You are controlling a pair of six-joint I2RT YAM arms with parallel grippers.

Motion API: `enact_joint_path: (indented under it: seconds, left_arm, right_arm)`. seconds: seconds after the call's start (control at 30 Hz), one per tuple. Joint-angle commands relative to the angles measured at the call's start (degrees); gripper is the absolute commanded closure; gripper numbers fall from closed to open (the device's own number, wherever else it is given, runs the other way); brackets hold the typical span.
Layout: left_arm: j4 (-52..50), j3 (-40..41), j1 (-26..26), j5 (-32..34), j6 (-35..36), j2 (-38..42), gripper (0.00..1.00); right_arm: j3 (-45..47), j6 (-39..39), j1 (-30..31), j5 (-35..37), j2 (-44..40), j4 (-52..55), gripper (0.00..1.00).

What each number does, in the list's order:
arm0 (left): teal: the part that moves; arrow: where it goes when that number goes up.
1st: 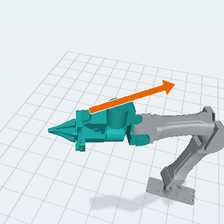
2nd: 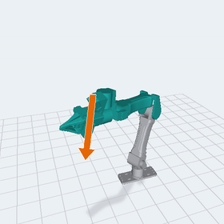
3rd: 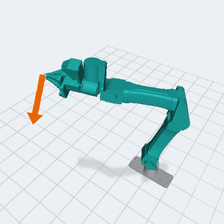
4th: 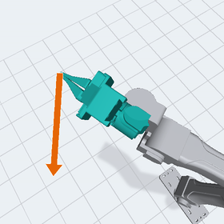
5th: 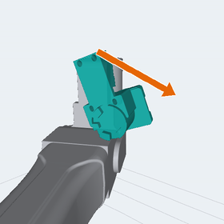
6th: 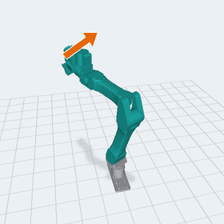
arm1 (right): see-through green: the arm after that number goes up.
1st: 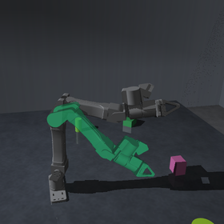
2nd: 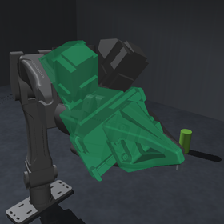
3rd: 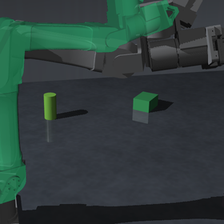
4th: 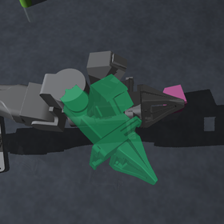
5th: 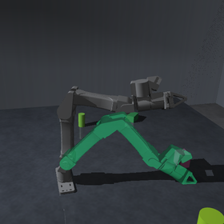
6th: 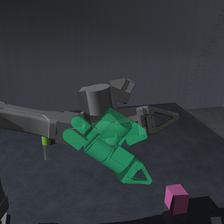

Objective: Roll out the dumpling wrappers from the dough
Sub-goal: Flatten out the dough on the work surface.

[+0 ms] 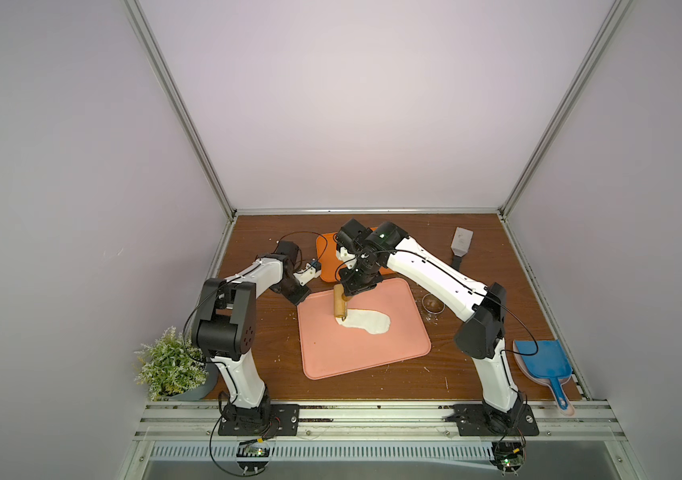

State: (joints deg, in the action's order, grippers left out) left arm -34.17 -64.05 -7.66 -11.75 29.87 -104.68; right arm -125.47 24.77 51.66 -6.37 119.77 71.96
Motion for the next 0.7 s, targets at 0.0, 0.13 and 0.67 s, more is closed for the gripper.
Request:
enact_joint_path:
  seconds: [0.0, 0.13, 0.67]
  left_arm:
    - [4.1, 4.5, -0.6, 1.4, -0.8, -8.2, 1.0]
    - [4.0, 4.5, -0.6, 1.3, -0.8, -8.3, 1.0]
    - [4.0, 4.5, -0.6, 1.2, -0.8, -8.1, 1.0]
  right_arm:
    - [2.6, -1.7, 0.2, -0.2, -4.5, 0.8, 1.0]
    - [7.2, -2.1, 0.2, 0.4, -5.0, -1.2, 1.0]
    - [9.0, -4.3, 0.9, 0.1, 0.2, -4.5, 1.0]
